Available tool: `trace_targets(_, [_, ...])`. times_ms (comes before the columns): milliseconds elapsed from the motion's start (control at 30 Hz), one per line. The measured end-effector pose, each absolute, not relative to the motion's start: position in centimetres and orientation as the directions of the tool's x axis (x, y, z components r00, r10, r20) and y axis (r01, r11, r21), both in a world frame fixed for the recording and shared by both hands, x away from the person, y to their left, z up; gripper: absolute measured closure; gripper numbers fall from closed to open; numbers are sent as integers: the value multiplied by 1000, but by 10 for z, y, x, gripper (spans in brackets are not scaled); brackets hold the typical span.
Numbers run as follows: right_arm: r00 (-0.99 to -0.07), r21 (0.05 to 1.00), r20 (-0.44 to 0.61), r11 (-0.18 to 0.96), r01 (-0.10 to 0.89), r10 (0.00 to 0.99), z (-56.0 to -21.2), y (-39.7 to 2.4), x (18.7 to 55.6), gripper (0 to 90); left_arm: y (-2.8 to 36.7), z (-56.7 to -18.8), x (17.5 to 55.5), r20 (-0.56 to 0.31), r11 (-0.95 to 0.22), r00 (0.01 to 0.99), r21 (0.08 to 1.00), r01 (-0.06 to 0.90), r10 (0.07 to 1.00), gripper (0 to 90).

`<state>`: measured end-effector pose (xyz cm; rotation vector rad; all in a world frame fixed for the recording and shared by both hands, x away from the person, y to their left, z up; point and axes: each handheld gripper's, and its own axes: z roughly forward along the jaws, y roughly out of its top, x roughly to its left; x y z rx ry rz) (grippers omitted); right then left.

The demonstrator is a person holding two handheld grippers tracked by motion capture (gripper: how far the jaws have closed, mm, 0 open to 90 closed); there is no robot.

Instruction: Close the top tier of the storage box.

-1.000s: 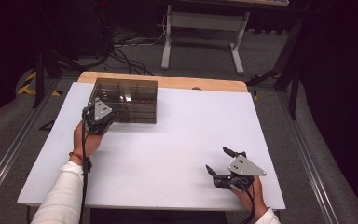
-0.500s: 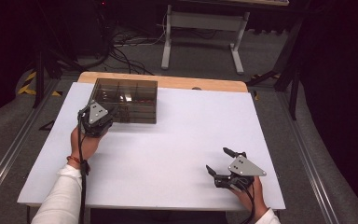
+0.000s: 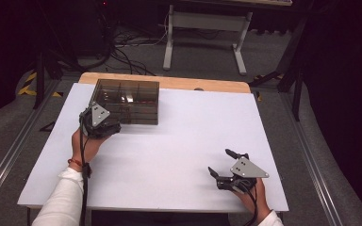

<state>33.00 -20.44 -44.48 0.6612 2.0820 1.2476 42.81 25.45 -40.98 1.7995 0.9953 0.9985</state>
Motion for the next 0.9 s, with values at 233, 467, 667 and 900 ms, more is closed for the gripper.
trace_targets(233, [-687,896,-250,432,102,682,-445,-204,330,156,253,-411,426,252,-358,387,904,233,887,52])
trace_targets(467, [-686,896,-251,432,102,683,-445,-204,330,156,247,-415,420,294,-416,440,885,210,849,11])
trace_targets(667, [-685,895,-247,432,109,686,-446,-203,330,156,243,-416,413,284,-414,484,891,185,828,21])
trace_targets(900, [-685,891,-251,439,112,684,-447,-202,331,155,239,-417,407,298,-425,491,889,169,819,30])
